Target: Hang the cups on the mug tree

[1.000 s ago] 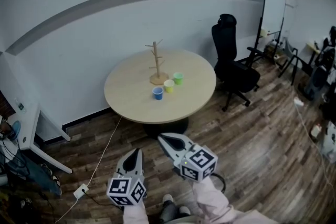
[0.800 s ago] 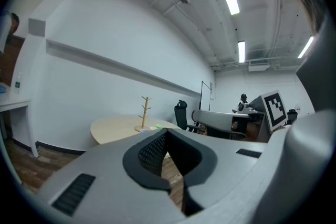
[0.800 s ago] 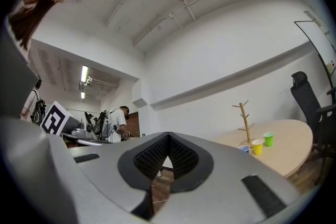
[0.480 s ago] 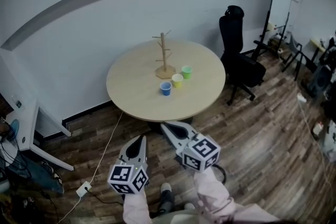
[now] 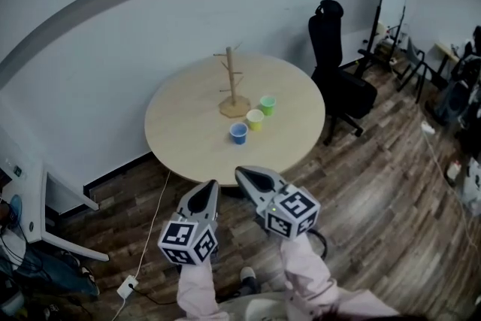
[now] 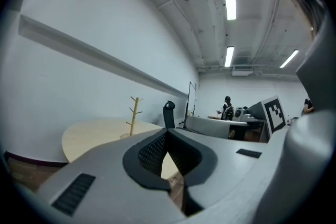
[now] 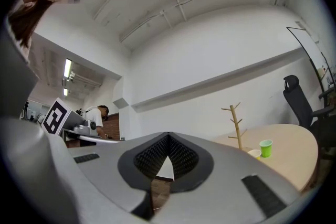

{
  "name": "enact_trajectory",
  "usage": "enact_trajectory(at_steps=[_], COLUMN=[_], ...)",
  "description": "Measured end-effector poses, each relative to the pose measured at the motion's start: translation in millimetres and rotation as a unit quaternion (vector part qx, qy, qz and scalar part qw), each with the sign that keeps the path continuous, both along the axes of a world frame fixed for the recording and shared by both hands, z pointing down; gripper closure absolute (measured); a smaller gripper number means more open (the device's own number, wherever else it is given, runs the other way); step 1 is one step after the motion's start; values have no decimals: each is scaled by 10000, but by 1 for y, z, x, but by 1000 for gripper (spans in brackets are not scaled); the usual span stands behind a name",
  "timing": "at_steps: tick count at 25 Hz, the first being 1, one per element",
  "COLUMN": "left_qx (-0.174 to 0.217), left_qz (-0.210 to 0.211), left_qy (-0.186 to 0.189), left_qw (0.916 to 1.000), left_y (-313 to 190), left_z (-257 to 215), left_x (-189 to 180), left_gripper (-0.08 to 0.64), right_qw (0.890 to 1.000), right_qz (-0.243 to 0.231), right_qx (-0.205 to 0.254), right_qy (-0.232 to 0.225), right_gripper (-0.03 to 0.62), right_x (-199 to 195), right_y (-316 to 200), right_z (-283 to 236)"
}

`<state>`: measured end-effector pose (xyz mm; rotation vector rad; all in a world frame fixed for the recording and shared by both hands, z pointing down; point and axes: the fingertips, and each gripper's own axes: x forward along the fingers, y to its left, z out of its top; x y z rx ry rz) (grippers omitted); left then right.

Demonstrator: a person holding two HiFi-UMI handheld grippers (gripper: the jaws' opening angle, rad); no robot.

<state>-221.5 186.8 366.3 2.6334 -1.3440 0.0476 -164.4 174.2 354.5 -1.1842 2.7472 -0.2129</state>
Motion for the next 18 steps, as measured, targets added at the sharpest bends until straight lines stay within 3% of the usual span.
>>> enact_trajectory(at_steps=[8, 18], left_qx=[-48, -129], left_qz=[353, 442], left_qy=[-27, -33], left_qw=[9994, 9989], left_y=[-46, -73], left_z=[3, 12], left_x=[4, -4], left_gripper=[545, 545], right_qw=[9993, 9978], right_qz=[346, 615], right_qx=[-91, -228], right_qy=[93, 82], right_gripper=[592, 592], right_x=[4, 4], right_y=[-42, -69], right_z=[4, 18])
